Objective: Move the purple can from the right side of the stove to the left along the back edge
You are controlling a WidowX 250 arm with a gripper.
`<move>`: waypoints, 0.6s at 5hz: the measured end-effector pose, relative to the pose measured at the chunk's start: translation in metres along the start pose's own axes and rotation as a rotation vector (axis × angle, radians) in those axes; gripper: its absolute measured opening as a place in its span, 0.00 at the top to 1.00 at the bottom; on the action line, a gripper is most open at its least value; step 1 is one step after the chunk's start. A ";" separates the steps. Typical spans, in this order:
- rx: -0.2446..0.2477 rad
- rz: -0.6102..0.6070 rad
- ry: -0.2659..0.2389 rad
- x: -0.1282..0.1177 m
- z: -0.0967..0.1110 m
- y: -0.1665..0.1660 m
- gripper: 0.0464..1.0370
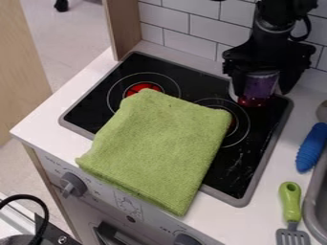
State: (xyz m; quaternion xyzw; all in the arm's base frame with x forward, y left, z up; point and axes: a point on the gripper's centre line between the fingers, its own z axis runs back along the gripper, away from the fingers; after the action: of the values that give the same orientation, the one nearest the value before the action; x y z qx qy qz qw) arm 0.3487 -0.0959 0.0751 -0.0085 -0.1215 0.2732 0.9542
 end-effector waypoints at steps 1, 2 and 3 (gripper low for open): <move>0.046 0.195 -0.032 0.005 0.000 -0.002 0.04; 0.139 0.414 -0.127 0.010 -0.004 0.008 0.04; 0.210 0.576 -0.197 0.018 -0.005 0.015 0.04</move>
State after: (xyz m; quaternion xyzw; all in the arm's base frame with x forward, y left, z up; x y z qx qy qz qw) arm 0.3573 -0.0737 0.0736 0.0825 -0.1772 0.5426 0.8170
